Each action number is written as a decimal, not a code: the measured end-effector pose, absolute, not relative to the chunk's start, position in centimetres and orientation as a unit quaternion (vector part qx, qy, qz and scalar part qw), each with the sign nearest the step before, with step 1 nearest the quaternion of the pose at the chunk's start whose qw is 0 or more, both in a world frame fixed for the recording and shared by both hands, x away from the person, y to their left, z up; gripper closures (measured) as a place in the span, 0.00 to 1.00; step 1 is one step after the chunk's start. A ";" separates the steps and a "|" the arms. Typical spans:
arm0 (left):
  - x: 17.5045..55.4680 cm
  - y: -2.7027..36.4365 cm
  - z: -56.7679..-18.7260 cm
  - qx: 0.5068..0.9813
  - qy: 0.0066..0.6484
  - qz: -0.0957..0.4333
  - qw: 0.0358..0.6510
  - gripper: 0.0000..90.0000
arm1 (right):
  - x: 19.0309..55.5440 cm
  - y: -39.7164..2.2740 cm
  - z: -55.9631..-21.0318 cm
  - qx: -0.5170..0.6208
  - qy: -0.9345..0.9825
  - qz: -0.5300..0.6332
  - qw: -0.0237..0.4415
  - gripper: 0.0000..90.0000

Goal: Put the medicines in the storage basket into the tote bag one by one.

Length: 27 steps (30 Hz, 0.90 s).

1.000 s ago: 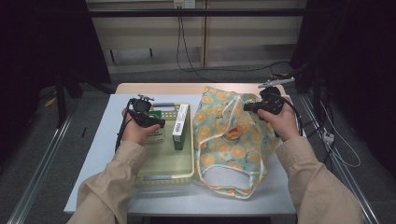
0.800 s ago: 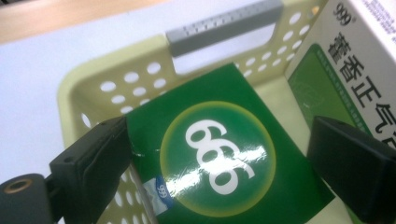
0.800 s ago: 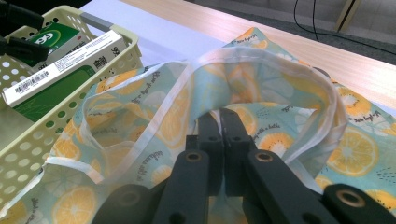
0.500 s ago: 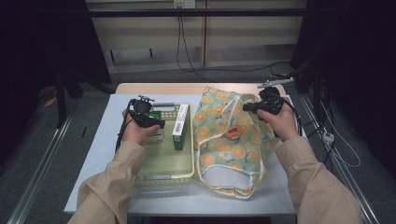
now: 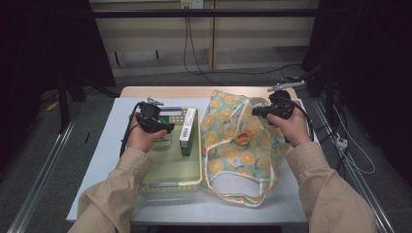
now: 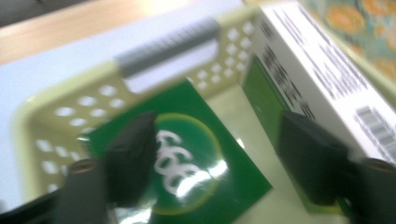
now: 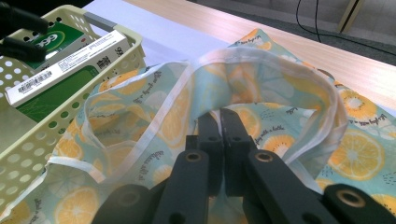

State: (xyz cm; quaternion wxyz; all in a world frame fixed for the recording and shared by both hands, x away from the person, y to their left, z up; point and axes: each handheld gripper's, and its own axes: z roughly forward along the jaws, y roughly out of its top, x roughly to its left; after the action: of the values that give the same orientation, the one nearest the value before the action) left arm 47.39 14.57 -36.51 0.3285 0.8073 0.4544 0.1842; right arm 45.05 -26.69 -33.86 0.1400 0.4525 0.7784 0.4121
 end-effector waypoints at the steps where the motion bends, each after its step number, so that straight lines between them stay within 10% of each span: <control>1: 47.5 15.0 -36.3 0.801 0.464 0.183 0.331 0.16 | 45.1 -26.7 -33.8 0.453 0.778 0.412 0.140 1.00; 27: 48.4 14.7 -39.1 0.791 0.516 0.153 0.289 0.02 | 45.0 -27.0 -33.9 0.455 0.777 0.412 0.139 1.00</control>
State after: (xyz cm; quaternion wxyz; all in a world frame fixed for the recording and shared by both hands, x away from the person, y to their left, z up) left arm 48.42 14.74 -39.14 0.2892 0.7914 0.5163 0.1532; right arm 45.03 -26.96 -33.88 0.1386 0.4548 0.7773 0.4121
